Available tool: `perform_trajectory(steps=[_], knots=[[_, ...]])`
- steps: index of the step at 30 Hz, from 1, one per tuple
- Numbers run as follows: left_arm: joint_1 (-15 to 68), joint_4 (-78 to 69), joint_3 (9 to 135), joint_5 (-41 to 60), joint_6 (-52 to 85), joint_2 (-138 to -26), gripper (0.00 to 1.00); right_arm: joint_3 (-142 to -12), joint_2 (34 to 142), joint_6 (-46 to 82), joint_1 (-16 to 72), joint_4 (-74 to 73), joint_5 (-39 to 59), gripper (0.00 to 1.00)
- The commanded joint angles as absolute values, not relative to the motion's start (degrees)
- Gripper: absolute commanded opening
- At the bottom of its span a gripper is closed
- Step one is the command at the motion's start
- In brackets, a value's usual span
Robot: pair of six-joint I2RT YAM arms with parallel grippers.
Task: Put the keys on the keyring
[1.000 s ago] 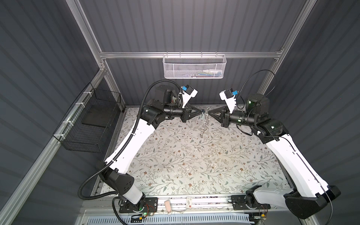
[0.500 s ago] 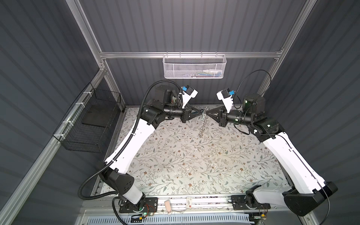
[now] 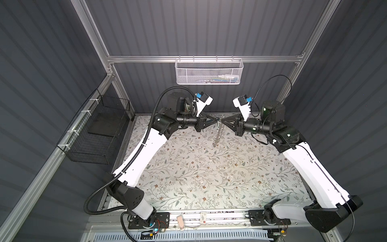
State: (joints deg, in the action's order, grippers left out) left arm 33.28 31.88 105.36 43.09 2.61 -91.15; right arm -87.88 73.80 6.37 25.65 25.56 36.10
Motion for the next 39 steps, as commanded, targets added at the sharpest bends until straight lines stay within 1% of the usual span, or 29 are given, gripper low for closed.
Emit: perform_trajectory(steps=[1,23,31,39], knots=[[33.3,32.3,106.0,43.7,3.3,-91.4,0.0,-87.8,72.8,6.6,25.9,22.8,37.1,0.07],[33.3,31.8,105.9,48.4,3.5,-91.4,0.0,-88.7,74.3,8.0,26.1,24.2,36.3,0.07],[33.4,31.1,105.0,47.8,3.3,-90.3,0.0,-90.0,75.8,9.5,26.0,25.6,36.4,0.07],[33.4,29.8,102.3,45.0,2.0,-88.7,0.0,-89.9,76.8,15.9,24.7,23.4,38.5,0.07]])
